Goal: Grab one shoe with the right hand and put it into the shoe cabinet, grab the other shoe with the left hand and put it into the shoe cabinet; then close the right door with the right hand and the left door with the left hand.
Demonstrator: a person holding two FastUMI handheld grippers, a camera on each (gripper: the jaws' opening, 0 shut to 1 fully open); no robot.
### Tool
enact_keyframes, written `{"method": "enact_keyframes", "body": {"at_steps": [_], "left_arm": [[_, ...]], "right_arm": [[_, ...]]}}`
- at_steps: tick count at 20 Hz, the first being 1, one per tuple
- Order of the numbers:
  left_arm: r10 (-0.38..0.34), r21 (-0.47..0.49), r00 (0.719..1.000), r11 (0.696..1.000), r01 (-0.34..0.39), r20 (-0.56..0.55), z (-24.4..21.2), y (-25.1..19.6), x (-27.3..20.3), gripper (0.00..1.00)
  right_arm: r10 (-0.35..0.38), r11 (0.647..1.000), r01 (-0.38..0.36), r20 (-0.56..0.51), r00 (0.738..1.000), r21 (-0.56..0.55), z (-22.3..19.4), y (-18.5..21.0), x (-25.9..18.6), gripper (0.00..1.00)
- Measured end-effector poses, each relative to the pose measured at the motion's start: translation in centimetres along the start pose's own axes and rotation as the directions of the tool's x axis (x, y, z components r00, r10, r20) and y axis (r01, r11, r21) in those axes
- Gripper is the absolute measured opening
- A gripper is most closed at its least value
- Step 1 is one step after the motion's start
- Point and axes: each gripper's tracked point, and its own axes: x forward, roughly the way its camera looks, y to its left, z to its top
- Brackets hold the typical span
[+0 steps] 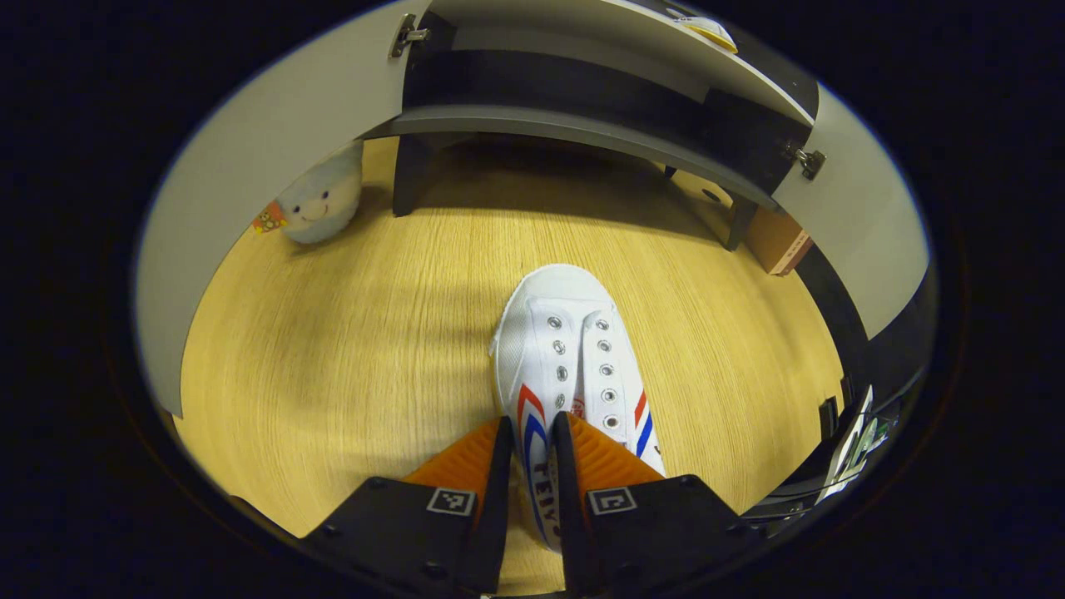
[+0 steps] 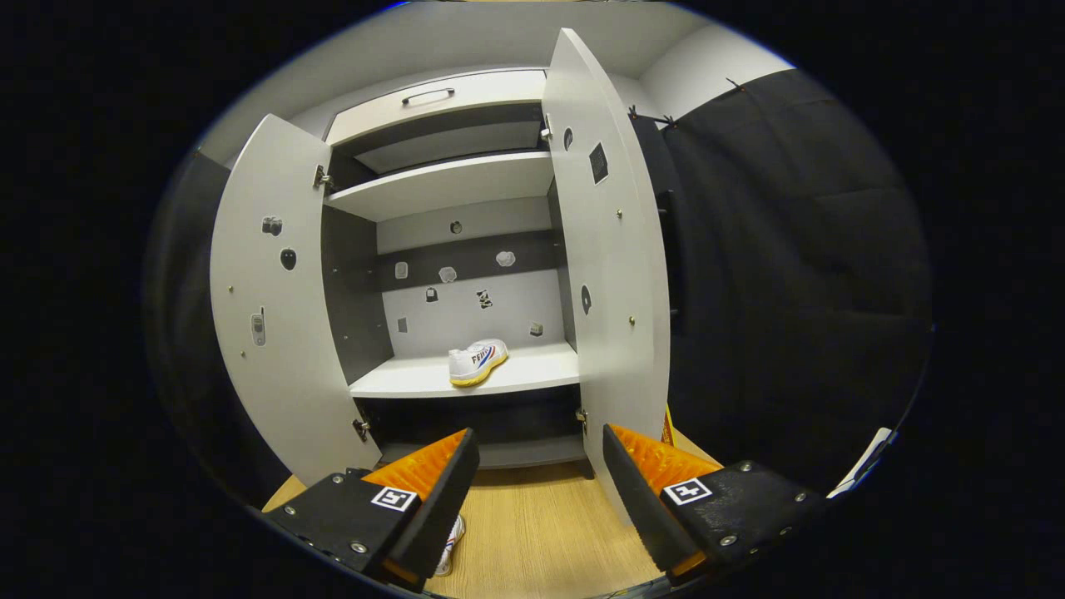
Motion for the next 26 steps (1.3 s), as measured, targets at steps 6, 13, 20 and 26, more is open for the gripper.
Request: {"method": "enact_keyframes", "body": {"at_steps": [6,13,20,26], "left_arm": [[0.071,0.052,0.997,0.996,-0.071,0.000,1.3,1.3,-1.5,0.07],[0.014,0.032,0.998,0.999,-0.016,0.065,7.0,1.4,-5.9,0.07],[-0.092,0.008,0.976,0.996,0.093,0.199,16.8,2.8,-14.1,0.06],[-0.139,0.020,0.950,0.990,0.139,0.278,28.0,4.3,-21.1,0.07]], "right_arm": [[0.007,1.000,-0.007,0.001,1.000,0.014,0.2,0.5,0.6,0.92],[0.015,1.000,-0.015,0.011,1.000,0.006,0.3,0.7,0.8,0.92],[0.021,1.000,-0.020,0.032,0.999,-0.018,0.9,0.8,0.8,0.92],[0.028,0.999,-0.027,0.053,0.998,-0.026,1.9,0.5,1.1,0.92]]}}
